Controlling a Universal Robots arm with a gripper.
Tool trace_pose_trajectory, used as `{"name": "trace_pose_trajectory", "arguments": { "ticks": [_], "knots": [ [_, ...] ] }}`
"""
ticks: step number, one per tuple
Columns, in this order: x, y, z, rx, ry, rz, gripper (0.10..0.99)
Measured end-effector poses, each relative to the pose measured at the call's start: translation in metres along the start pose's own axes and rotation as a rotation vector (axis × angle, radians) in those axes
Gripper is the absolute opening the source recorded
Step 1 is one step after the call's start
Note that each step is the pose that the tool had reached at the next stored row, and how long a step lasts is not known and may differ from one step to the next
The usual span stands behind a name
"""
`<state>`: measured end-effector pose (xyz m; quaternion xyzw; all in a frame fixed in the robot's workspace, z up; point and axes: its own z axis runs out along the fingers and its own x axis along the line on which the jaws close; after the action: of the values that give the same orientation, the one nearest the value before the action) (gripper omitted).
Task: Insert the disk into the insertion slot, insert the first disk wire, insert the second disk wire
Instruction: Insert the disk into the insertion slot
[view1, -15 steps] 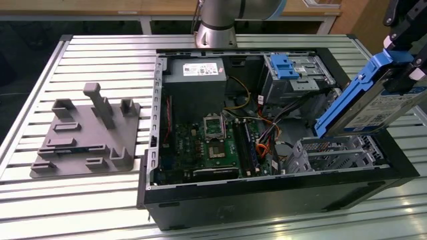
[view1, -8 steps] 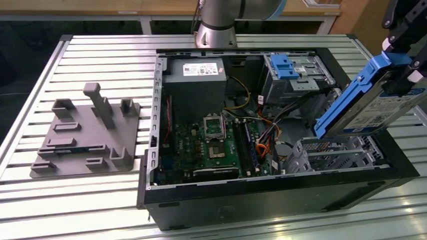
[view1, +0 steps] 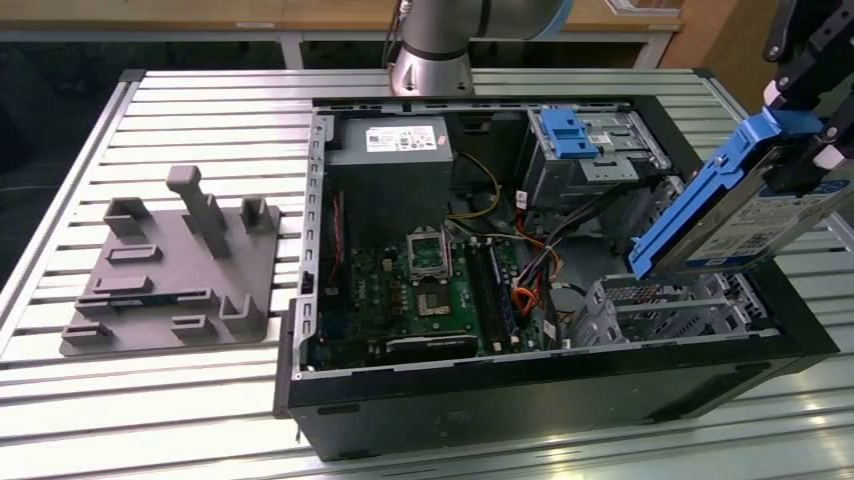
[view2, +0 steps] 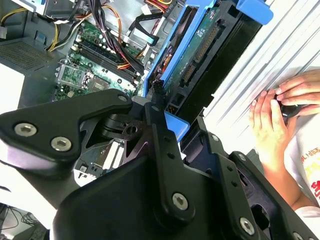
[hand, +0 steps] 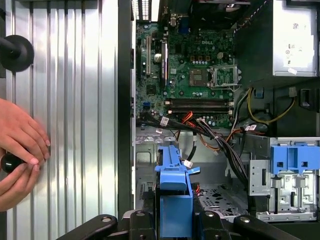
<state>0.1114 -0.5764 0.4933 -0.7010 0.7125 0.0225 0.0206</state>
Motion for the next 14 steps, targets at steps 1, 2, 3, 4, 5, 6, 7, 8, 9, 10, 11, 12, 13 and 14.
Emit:
{"name": "trace_pose_trajectory", "arguments": {
  "ticks": [1,2,3,4,5,6,7,8,9,10,11,12,13,14],
  "knots": [
    [0.0,-0.0005,0.0003,0.0,0.0,0.0,0.365],
    [0.0,-0.0011,0.0006,0.0,0.0,0.0,0.365],
    [0.0001,-0.0017,0.0009,0.0,-0.0001,0.0,0.365],
    [0.0001,-0.0021,0.0013,0.0,-0.0002,0.0,0.365],
    [0.0001,-0.0025,0.0016,0.0,-0.0002,0.0,0.365],
    [0.0001,-0.0028,0.002,0.0,-0.0001,0.0,0.365],
    [0.0001,-0.0028,0.0024,0.0,0.0,0.0,0.365],
    [0.0002,-0.0028,0.0029,0.0,-0.0002,0.0,0.365],
    [0.0002,-0.0028,0.0035,0.0,-0.0002,0.0,0.365],
    [0.0003,-0.0029,0.004,0.0,-0.0002,0.0,0.365],
    [0.0003,-0.0029,0.0047,0.0,-0.0003,0.0,0.365],
    [0.0004,-0.0029,0.0053,0.0,-0.0002,0.0,0.365],
    [0.0004,-0.0029,0.0059,0.0,-0.0002,0.0,0.365],
    [0.0004,-0.0029,0.0064,0.0,-0.0001,0.0,0.365]
  ]
}}
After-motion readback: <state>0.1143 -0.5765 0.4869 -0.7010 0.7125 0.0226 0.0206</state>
